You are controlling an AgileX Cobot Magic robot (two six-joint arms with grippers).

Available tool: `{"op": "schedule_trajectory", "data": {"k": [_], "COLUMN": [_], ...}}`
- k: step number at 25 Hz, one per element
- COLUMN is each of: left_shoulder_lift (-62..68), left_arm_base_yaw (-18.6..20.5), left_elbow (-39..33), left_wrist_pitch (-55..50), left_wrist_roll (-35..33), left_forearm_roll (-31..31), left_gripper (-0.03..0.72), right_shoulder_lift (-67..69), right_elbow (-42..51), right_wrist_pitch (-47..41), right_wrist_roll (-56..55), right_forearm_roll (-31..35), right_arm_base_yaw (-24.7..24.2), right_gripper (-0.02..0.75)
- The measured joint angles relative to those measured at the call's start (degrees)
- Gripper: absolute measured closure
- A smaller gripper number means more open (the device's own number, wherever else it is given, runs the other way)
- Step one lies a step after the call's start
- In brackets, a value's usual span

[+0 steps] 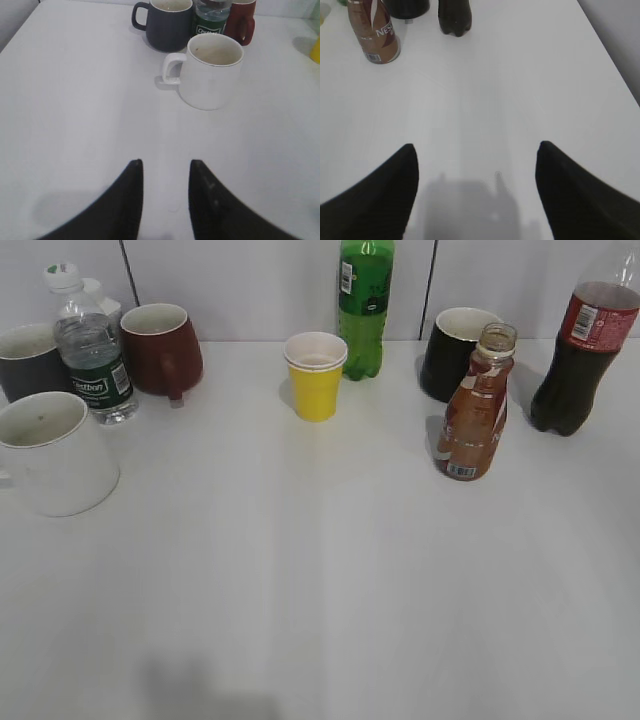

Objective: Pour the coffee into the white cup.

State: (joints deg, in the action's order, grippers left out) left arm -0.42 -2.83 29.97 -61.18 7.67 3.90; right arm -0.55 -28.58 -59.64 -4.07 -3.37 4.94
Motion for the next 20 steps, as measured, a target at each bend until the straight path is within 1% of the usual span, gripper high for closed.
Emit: {"op": "schedule_trajectory", "data": {"k": [10, 17, 20], "left_shoulder_lift": [0.0, 0.0, 0.7], "left_arm_base_yaw": [0.0, 0.0, 0.0], "left_elbow": [0.0, 0.0, 0.7], "left_wrist_pitch": [0.0, 0.1, 1.9], "left_wrist_roll": [0.0, 0.0, 0.0], "left_forearm_roll": [0.0, 1.3, 1.9], "left_gripper": [0.449, 0.449, 0.449], "right_shoulder_lift": [0.0, 0.0, 0.0], "right_elbow": [0.0, 0.0, 0.0], "right_wrist_pitch": [0.0, 0.0, 0.0], "right_wrist_roll": [0.0, 0.0, 0.0], "right_forearm_roll": [0.0, 0.0, 0.0], "right_arm_base_yaw": [0.0, 0.0, 0.0], "right_gripper": [0.168, 0.168, 0.168]}}
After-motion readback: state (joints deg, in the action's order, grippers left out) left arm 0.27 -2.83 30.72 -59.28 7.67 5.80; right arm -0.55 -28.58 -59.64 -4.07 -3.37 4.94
